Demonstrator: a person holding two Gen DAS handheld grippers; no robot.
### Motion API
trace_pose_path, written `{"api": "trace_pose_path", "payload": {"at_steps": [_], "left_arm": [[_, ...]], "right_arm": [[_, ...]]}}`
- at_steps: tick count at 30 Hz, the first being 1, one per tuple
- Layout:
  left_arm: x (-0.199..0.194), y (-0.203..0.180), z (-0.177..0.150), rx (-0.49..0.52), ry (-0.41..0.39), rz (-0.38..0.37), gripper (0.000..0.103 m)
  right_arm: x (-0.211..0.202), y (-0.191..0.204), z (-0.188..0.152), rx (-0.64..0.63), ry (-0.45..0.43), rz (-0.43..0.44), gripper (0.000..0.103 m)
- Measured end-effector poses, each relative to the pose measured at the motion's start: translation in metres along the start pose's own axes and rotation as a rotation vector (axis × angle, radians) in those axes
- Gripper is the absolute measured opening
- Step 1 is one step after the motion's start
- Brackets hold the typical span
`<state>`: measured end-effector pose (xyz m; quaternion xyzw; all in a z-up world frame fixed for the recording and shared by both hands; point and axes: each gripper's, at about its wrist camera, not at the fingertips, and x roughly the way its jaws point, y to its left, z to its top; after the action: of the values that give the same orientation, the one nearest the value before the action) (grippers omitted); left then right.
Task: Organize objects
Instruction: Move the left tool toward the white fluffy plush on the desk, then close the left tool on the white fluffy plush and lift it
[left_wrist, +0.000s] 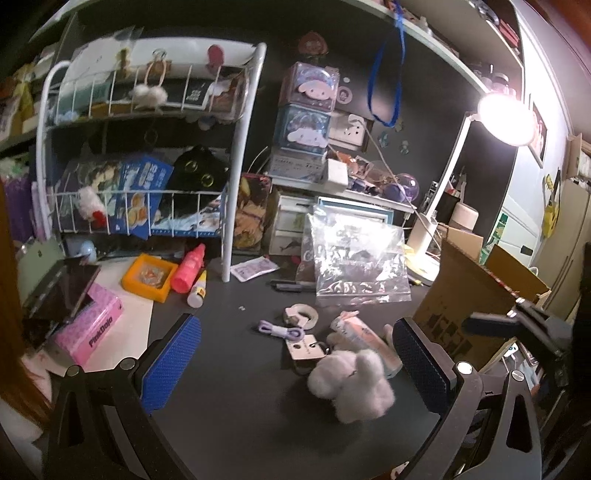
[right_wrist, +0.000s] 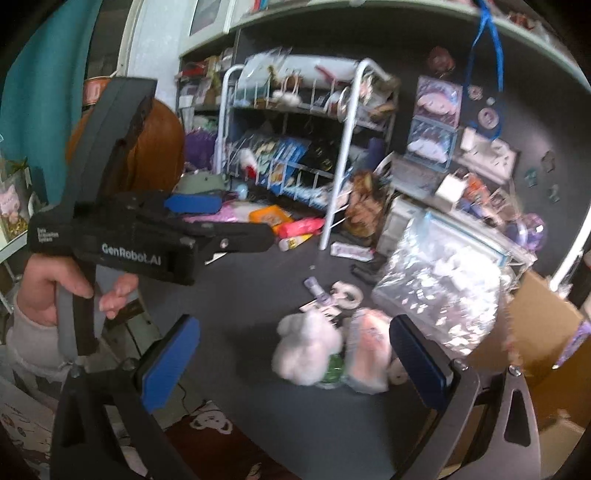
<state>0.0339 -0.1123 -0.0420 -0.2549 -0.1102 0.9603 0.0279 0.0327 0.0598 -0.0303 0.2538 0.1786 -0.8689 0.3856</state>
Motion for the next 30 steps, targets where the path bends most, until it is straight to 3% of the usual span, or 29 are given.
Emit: {"api": "trace_pose_path", "payload": {"at_steps": [4,9,15,22,23,30], "left_arm": [[0.009,0.013,-0.005,-0.018,0.024,-0.027,0.103],[0.027,0.025,-0.014,-0.026,0.075,-0.064,0.103],[0.057,0.029,-0.024,-0.023,0.162,-0.135,0.103],[0.092,0.010,-0.036,0.025,0.278,-0.248,0.103],[0.095,0.008,-0.038,0.031,0.289,-0.263,0.103],[0.112,-0.005,-0.046,0.057,0.357,-0.338,0.103]], "right_arm": [[0.034,-0.004,-0.006,0.053,0.066,0.047,0.097],[0.082,-0.015,-0.024,0.115,0.159,0.014,0.081],[0.115,-0.022,-0.035,0.159,0.233,-0.032,0.070],[0.114,-0.019,-0.038,0.160,0.201,-0.094,0.058],[0.111,-0.017,-0.037,0.158,0.181,-0.093,0.044],[0.110,-0.012,-0.038,0.164,0.167,-0.102,0.043]]}}
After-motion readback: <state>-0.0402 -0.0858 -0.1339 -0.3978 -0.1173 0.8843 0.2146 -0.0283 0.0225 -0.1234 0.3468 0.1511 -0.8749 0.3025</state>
